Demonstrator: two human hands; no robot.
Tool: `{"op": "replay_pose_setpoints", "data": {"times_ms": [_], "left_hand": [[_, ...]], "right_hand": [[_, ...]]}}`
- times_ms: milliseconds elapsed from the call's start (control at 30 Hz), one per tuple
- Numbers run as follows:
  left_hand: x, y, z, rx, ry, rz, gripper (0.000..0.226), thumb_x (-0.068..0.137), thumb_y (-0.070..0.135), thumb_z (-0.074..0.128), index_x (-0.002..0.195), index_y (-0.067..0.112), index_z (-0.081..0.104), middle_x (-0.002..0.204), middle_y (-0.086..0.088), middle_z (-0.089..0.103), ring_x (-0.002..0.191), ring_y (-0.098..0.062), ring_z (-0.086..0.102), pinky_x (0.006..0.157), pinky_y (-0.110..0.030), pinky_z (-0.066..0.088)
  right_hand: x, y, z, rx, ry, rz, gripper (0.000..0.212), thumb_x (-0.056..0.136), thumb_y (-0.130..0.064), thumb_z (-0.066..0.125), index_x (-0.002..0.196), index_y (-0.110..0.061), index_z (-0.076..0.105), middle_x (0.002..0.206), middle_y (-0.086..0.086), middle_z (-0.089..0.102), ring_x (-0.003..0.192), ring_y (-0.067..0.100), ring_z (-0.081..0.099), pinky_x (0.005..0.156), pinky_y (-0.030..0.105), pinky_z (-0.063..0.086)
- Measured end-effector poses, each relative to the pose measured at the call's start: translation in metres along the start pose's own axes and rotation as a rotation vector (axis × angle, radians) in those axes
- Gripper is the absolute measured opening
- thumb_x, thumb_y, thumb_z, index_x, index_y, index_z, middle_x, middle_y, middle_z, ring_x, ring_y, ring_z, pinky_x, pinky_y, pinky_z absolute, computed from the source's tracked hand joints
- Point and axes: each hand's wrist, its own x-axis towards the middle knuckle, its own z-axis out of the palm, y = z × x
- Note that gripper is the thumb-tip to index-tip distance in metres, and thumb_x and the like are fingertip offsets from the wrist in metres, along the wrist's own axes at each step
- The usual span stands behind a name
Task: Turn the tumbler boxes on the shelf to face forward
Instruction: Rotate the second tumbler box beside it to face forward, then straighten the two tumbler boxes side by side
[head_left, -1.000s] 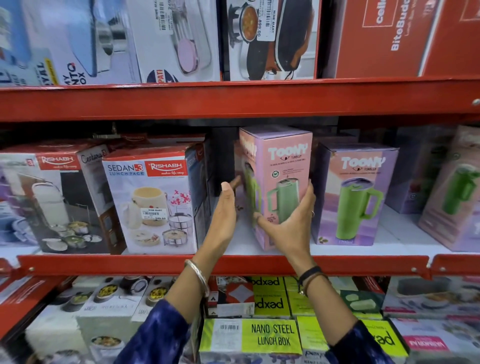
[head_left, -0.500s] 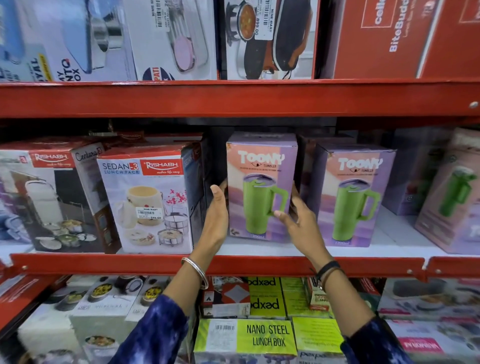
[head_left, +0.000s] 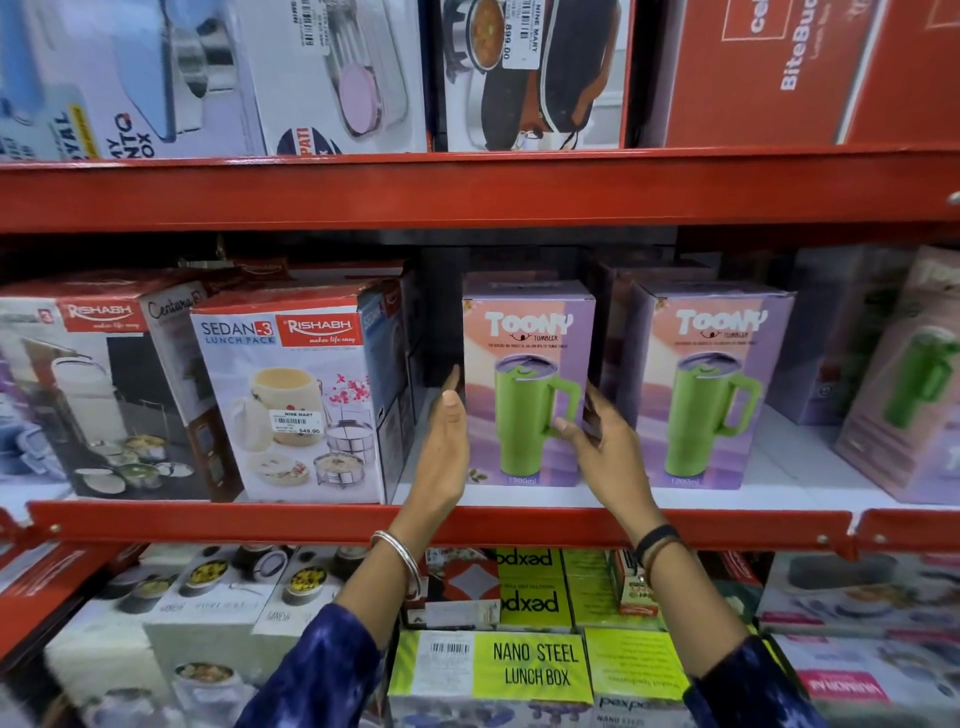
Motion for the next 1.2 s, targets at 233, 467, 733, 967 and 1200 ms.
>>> {"op": "replay_pose_setpoints", "data": {"times_ms": [233, 467, 733, 967, 1200], "left_hand": [[-0.02, 0.015, 0.005, 0.012, -0.02, 0.114, 0.099, 0.069, 0.085, 0.017, 0.15, 0.028, 0.018, 0.157, 0.004, 0.018, 0.137, -0.008, 0.019, 0.067, 0.009, 0.037], [-0.031, 0.01, 0.006, 0.065, 0.029, 0.079, 0.099, 0.066, 0.091, 0.013, 0.147, 0.035, 0.019, 0.149, 0.019, 0.02, 0.138, -0.001, 0.019, 0.1, -0.004, 0.028], [-0.059, 0.019, 0.006, 0.12, 0.027, 0.067, 0.093, 0.069, 0.089, 0.011, 0.147, 0.039, 0.014, 0.148, 0.025, 0.015, 0.139, 0.003, 0.016, 0.12, -0.039, 0.016], [-0.071, 0.025, 0.006, 0.136, -0.004, 0.051, 0.085, 0.07, 0.088, 0.01, 0.144, 0.046, 0.007, 0.148, 0.025, 0.01, 0.143, -0.001, 0.011, 0.121, -0.047, 0.014], [-0.096, 0.043, 0.06, 0.169, 0.162, 0.246, 0.074, 0.087, 0.07, 0.016, 0.147, 0.027, 0.018, 0.158, 0.007, 0.011, 0.145, -0.004, 0.01, 0.117, -0.021, 0.01]], "right_hand": [[-0.014, -0.002, 0.001, 0.224, 0.16, 0.091, 0.043, 0.084, -0.07, 0.036, 0.096, -0.037, 0.062, 0.106, 0.006, 0.068, 0.099, 0.018, 0.063, 0.092, 0.051, 0.051], [-0.032, -0.009, -0.007, 0.332, 0.134, 0.121, 0.067, 0.086, -0.059, 0.031, 0.123, -0.01, 0.06, 0.125, 0.01, 0.063, 0.103, 0.017, 0.064, 0.094, 0.037, 0.052], [-0.054, -0.017, -0.018, 0.405, 0.15, 0.125, 0.067, 0.085, -0.059, 0.033, 0.118, -0.008, 0.063, 0.12, 0.011, 0.066, 0.109, 0.021, 0.064, 0.089, 0.034, 0.055], [-0.067, -0.02, -0.023, 0.399, 0.141, 0.11, 0.061, 0.09, -0.054, 0.034, 0.12, -0.008, 0.062, 0.122, 0.012, 0.066, 0.111, 0.019, 0.063, 0.088, 0.027, 0.055], [-0.076, -0.029, -0.042, 0.458, 0.279, 0.091, 0.056, 0.094, -0.047, 0.031, 0.12, -0.008, 0.061, 0.124, 0.007, 0.064, 0.112, 0.015, 0.061, 0.102, 0.036, 0.046]]}}
